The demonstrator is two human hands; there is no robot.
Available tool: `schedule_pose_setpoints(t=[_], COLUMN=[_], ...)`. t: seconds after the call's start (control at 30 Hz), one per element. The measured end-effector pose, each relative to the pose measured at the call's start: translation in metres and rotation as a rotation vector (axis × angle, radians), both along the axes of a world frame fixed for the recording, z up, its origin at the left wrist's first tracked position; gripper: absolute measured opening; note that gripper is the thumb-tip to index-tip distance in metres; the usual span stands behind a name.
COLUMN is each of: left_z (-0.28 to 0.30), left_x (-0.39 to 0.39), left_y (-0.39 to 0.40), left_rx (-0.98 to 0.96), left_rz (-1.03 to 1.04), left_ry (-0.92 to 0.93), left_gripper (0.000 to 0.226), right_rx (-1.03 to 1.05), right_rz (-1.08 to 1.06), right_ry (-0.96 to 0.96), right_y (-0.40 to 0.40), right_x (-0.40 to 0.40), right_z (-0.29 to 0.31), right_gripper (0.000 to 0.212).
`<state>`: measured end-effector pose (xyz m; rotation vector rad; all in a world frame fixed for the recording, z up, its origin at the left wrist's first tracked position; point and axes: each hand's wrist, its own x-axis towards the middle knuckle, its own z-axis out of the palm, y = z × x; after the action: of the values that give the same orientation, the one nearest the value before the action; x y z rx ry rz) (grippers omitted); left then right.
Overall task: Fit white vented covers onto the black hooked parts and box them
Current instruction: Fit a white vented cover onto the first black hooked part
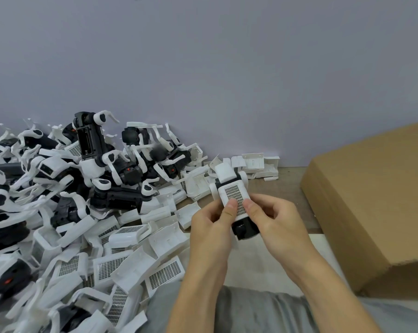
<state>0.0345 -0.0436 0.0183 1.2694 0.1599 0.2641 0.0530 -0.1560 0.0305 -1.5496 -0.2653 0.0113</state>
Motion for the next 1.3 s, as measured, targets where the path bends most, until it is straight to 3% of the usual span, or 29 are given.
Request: schedule_pose_setpoints(t=[0.17,0.3,0.4,0.5,0.63,0.7,0.77,0.87,0.93,1.17,1.3], left_z=[0.003,0.005,0.008,0.015,0.013,0.015,0.018,0.023,0.026,0.026,0.026], left_x=[-0.004,-0.004,-0.002,-0.002,-0.005,-0.005,-0.007,-0.011,-0.013,-0.014,-0.016], left_y=[-0.002,-0.004,-0.003,0.000,0.008,0.018,0.024,0.023,0.022,0.021,0.025], left_rx=[0.152,0.052,-0.060,-0.100,0.141,0.127,0.033,-0.189,-0.236,-0.125,-0.221], left_rz=[0.069,0.122,0.128,0.070,0.328,0.420,0.293,-0.111,-0.226,-0.107,-0.108], left_ry=[-0.026,-0.058,-0.018,0.013,0.033,0.007,-0.043,-0.071,-0.120,-0.229,-0.188], left_gripper=[0.017,0.020,0.036,0.045,0.046,0.033,0.011,0.027,0.036,0.031,0.034], right_rx=[-0.066,-0.018,-0.144,-0.233,0.034,0.193,0.424,0.542,0.539,0.510,0.361], right_rz=[-0.052,-0.032,0.025,-0.072,-0.167,-0.101,0.071,0.348,0.450,0.558,0.484], right_ry=[-0.028,-0.064,-0.178,-0.254,-0.060,0.145,0.369,0.561,0.589,0.637,0.417], right_y=[-0.002,0.002,0.004,0.001,-0.012,-0.024,-0.034,-0.037,-0.036,-0.036,-0.041], right_x=[0.000,-0.003,-0.005,-0.002,0.003,0.007,0.006,0.002,0.001,0.000,0.002], right_z=[0.000,0.000,-0.001,-0.001,0.003,0.005,0.007,0.013,0.012,0.011,0.013], right_gripper=[0.024,0.014,0.031,0.037,0.011,0.016,0.025,0.037,0.039,0.042,0.043])
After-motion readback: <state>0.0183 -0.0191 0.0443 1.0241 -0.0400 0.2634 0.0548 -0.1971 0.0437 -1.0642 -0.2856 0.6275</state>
